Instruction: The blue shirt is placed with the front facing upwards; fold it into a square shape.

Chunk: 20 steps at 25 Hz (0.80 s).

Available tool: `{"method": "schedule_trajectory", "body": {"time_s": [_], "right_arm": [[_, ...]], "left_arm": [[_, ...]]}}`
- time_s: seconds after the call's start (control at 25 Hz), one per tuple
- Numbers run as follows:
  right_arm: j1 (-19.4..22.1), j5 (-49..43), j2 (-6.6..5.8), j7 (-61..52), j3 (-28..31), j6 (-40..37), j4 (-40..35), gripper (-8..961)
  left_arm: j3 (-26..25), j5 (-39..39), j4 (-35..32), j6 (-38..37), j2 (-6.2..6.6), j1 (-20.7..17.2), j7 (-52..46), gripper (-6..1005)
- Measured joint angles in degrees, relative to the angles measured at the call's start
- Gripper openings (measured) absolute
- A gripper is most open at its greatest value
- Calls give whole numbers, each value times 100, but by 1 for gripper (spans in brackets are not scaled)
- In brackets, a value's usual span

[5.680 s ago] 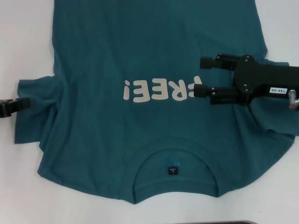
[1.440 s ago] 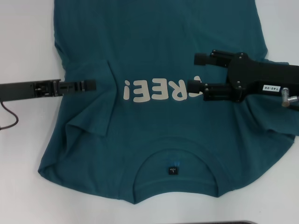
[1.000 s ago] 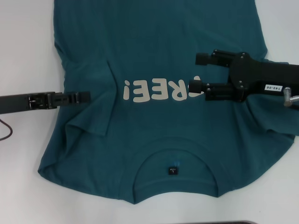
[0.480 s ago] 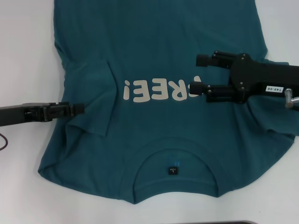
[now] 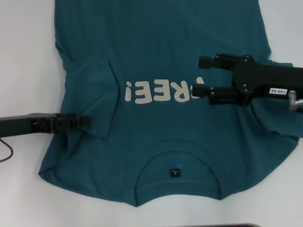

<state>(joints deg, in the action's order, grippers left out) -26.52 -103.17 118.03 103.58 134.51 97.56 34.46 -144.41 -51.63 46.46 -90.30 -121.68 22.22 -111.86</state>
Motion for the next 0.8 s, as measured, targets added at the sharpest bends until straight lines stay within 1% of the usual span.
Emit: {"method": "schedule_trajectory", "body": {"time_s": [0.16,0.48,0.8], "right_arm": [[-6,3,0,5,-1,0,-1,916],[-19,1,0,23,8,0,-1,915],[-19,-1,0,36,16,-1,-1,915]], "left_arm": [[183,4,-19,-47,-26,9,29,707],[635,0,-51,-55,-193,121,34,707],[648,-58,-144,-168,-204,252,54,706]]}}
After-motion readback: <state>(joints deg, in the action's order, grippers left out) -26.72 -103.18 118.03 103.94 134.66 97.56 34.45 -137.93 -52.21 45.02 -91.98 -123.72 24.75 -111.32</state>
